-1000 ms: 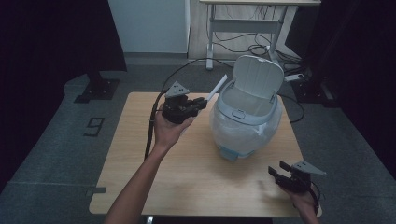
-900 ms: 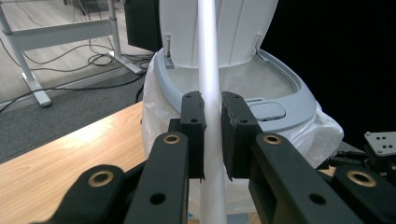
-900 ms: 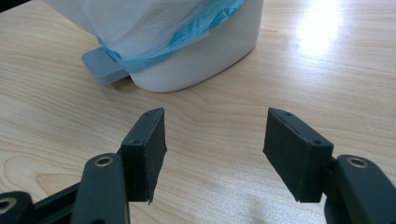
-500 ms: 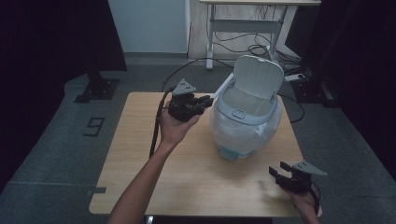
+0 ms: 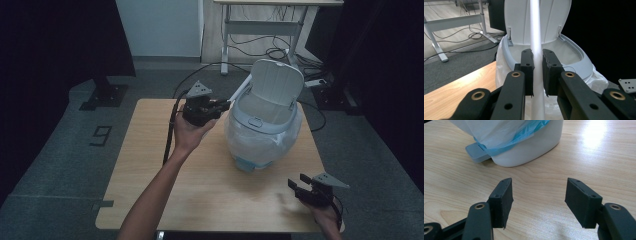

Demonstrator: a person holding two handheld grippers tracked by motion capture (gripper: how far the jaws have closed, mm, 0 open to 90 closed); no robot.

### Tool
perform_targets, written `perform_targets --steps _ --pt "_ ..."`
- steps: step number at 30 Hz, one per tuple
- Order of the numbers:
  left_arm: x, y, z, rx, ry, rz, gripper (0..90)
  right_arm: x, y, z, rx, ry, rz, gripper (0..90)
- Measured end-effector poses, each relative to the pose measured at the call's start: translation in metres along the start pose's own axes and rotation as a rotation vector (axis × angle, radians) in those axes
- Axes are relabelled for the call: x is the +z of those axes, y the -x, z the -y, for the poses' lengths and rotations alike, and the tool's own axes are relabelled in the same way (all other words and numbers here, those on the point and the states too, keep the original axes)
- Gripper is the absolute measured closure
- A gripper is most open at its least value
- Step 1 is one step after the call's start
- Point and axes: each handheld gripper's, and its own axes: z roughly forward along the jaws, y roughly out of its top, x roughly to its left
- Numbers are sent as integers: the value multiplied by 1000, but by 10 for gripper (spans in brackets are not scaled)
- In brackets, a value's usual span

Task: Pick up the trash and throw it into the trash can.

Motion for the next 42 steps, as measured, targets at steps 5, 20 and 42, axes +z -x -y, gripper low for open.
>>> perform_targets --steps 5,20,42 --pt "1 1 -3 5 0 2 802 0 0 0 1 -1 0 384" --pt "9 4 -17 26 -3 7 802 -1 2 1 9 -1 0 385" --pt "29 3 -39 31 7 13 802 -2 3 1 12 0 5 385"
